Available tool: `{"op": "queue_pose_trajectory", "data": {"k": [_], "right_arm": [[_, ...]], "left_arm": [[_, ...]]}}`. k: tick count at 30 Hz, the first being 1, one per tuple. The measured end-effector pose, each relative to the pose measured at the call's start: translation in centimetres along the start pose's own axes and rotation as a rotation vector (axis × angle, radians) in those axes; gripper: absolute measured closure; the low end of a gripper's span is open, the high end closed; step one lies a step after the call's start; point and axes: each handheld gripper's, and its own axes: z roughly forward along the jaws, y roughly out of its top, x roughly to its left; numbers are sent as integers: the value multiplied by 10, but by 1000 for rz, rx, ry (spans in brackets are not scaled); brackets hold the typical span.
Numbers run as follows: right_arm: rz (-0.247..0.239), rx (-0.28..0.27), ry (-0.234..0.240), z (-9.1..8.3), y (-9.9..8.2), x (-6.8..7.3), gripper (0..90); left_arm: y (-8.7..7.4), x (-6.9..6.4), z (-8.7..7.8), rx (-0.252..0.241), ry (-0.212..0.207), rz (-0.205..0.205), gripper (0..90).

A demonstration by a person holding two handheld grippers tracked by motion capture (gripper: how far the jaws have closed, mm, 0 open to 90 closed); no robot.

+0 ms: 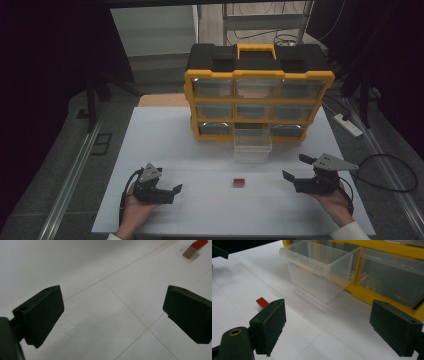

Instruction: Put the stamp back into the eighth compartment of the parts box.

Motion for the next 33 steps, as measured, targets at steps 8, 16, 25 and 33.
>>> {"op": "queue_pose_trajectory", "data": {"k": [8,16,25,33], "right_arm": [[-20,-8,31,3,8,6,153],[-39,-8,53,7,16,13,155],[-42,-2,74,10,22,16,164],[-59,-3,98,14,29,21,166]], "left_arm": [[0,0,1,8,0,5,37],[0,-1,1,12,0,12,38],[0,0,2,16,-2,13,38],[0,-1,2,17,-3,14,39]]}}
